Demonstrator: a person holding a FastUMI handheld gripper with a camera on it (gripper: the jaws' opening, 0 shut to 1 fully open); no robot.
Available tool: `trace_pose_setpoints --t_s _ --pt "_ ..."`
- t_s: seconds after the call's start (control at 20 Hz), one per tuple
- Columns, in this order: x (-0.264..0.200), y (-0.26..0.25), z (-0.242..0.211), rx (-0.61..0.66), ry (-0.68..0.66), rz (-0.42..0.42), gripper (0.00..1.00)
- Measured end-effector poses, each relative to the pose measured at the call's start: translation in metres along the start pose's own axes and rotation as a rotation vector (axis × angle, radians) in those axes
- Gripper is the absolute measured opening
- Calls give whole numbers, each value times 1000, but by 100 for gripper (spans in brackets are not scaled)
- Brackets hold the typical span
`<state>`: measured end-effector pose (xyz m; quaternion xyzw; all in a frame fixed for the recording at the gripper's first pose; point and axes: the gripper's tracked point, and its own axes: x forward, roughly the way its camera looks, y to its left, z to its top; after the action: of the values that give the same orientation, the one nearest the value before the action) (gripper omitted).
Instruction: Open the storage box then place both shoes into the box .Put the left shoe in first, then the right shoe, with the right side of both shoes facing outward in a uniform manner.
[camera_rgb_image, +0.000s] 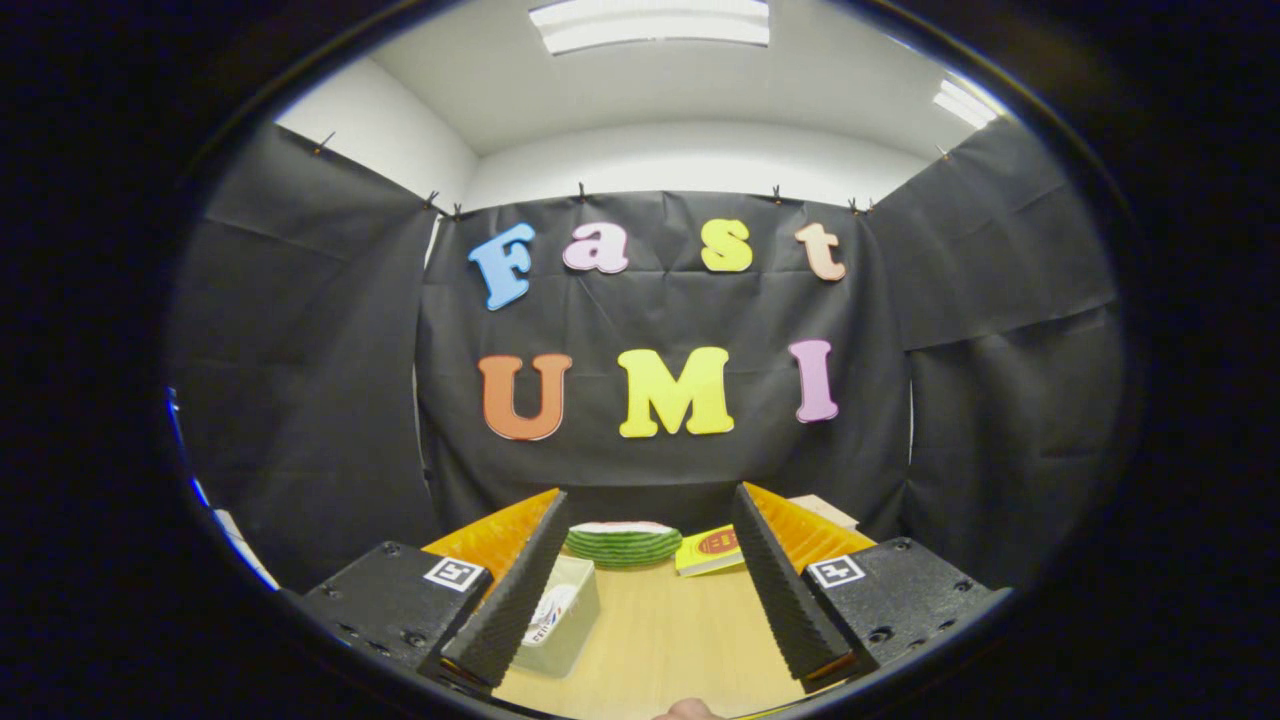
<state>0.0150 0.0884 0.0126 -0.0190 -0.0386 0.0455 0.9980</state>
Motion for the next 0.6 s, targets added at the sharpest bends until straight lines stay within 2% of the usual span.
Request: trace_pose_setpoints --t_s 0.6 --pt "-3 0 -6 7 20 30 100"
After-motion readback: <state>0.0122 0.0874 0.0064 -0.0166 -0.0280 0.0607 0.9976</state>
